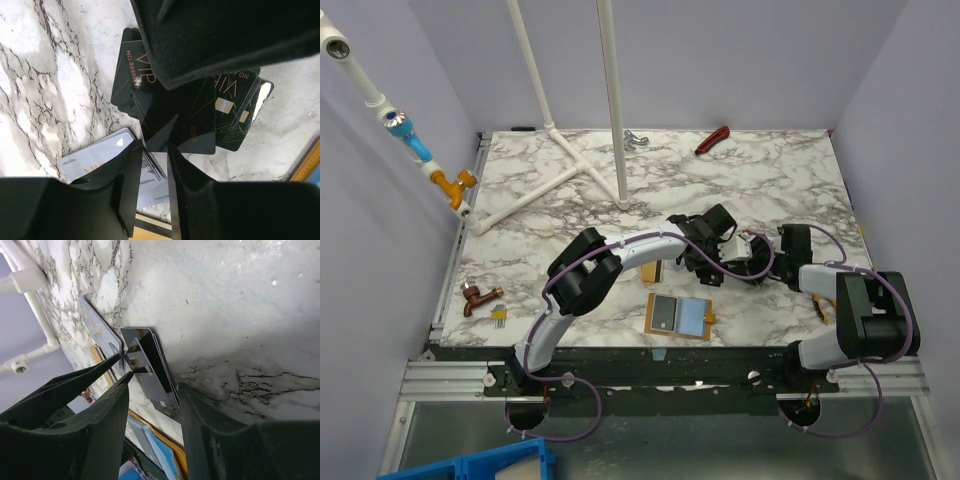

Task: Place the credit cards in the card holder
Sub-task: Pick up the credit card from the center of the board.

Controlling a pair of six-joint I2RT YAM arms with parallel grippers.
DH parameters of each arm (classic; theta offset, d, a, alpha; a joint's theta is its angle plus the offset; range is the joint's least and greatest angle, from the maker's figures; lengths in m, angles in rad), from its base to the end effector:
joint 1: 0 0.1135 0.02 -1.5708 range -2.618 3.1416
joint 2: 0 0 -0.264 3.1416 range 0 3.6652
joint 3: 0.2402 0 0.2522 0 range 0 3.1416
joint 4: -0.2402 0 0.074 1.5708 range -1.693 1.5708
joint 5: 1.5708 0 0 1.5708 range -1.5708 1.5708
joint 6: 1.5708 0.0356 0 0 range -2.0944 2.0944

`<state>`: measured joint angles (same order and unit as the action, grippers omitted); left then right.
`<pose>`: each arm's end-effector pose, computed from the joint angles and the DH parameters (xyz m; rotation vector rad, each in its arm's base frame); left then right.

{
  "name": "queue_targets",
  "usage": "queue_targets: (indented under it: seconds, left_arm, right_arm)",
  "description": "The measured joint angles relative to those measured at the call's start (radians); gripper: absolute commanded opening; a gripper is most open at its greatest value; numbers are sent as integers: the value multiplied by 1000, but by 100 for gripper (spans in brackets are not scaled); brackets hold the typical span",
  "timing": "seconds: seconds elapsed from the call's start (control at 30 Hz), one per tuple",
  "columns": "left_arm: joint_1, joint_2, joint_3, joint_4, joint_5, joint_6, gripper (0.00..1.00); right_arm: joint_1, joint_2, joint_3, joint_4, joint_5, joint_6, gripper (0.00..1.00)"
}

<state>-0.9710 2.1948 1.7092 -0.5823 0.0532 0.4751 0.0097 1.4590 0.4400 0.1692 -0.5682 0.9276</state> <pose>0.2647 -0.3904 0.1705 1.7717 1.9802 -0.2361 0.2385 0.0215 0.1206 0.8722 2.3945 1.0912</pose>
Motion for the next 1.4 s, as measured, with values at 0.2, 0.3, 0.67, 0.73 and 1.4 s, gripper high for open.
queue_targets:
  seconds: [0.2, 0.3, 0.67, 0.73, 1.4]
  left_arm:
    - [-2, 0, -3, 0, 0, 16, 19]
    - [-2, 0, -5, 0, 0, 19, 14]
    - [-2, -8, -24, 8, 1, 32, 9]
    - [-2, -8, -24, 9, 2, 33, 8]
    - [69, -19, 221, -195, 181, -79, 60]
  right_arm:
    - [-11, 0, -11, 11, -3, 3, 37]
    - [-11, 0, -19, 19, -5, 11, 27]
    - [-12, 7, -44, 111, -59, 49, 21]
    - [-12, 7, -50, 137, -69, 54, 21]
    - [-12, 31, -89, 262, -128, 96, 1]
